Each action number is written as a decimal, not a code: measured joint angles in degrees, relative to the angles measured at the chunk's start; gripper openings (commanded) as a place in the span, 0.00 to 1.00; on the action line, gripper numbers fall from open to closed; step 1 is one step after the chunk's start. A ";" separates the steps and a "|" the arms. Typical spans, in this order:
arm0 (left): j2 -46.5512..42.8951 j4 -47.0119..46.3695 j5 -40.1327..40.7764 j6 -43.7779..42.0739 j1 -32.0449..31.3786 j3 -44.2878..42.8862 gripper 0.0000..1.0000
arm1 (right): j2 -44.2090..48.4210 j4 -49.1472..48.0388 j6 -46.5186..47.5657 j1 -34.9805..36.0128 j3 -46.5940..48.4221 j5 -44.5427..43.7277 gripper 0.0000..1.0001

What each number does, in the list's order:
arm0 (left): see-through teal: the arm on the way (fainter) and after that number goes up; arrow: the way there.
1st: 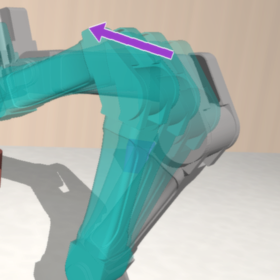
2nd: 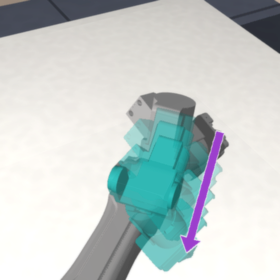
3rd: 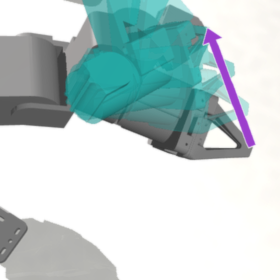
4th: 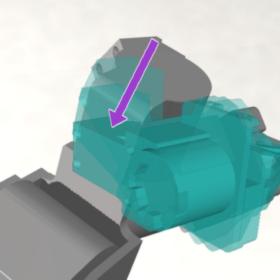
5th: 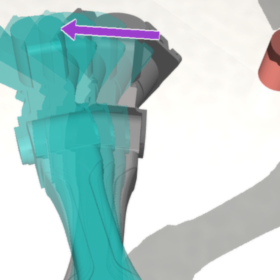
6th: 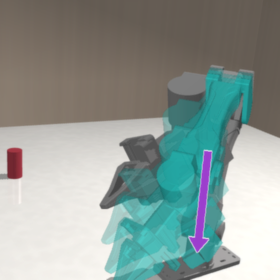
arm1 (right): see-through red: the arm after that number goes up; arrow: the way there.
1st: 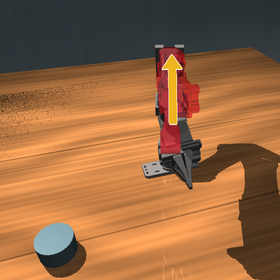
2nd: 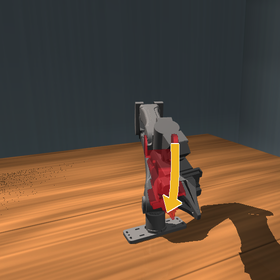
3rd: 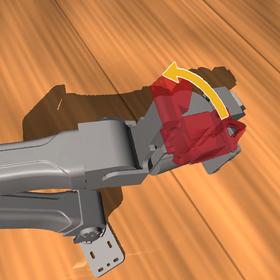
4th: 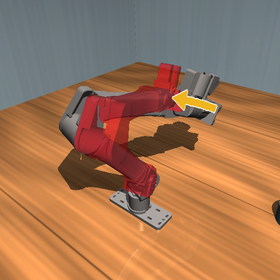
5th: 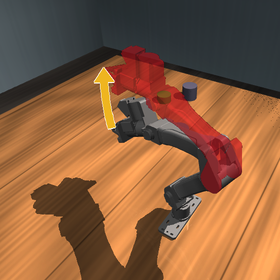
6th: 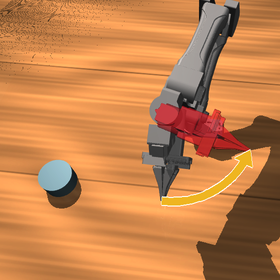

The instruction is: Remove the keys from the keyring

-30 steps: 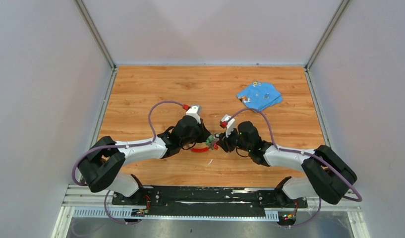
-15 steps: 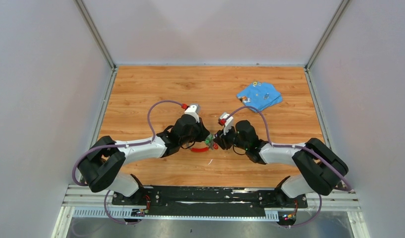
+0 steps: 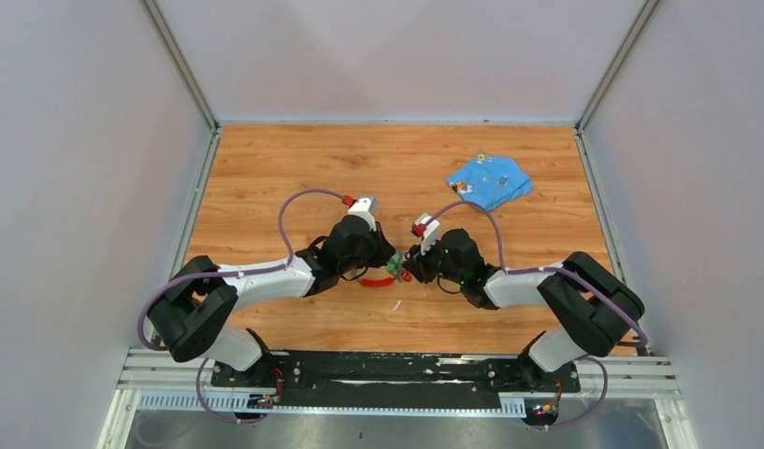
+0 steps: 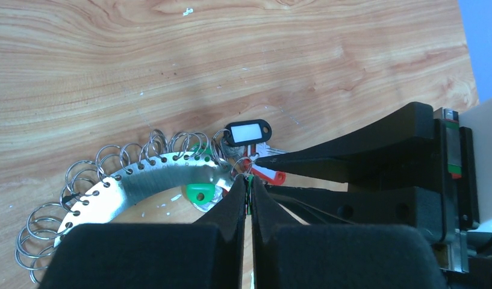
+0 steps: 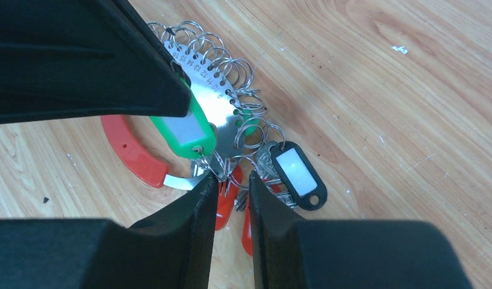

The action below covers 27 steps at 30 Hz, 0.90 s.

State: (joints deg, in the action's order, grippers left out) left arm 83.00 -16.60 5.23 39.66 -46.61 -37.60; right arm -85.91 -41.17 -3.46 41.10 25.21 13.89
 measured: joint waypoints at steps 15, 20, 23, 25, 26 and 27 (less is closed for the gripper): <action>0.04 0.00 0.33 1.44 0.09 -0.02 0.00 | -1.75 -0.90 -1.55 0.00 0.00 -0.20 0.01; 0.04 0.00 1.53 3.48 0.90 -0.02 0.00 | -1.40 -1.49 -1.68 0.00 -0.04 -0.22 0.01; 0.22 0.02 2.08 5.35 1.66 -0.02 0.00 | -0.11 -1.73 -1.66 0.00 -0.33 -0.22 0.01; 0.57 0.02 2.29 6.36 2.03 -0.02 0.00 | 0.85 -1.75 -1.66 0.02 -0.44 -0.22 0.01; 0.79 0.02 2.47 6.88 2.21 -0.02 0.00 | 1.38 -1.75 -1.66 0.02 -0.50 -0.22 0.01; 1.03 0.02 2.73 7.41 2.40 -0.02 0.00 | 1.79 -1.73 -1.66 0.02 -0.61 -0.22 0.01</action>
State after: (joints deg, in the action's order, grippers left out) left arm 84.03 -16.58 7.97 47.07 -44.21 -37.63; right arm -84.12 -42.89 -5.13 41.12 24.60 13.67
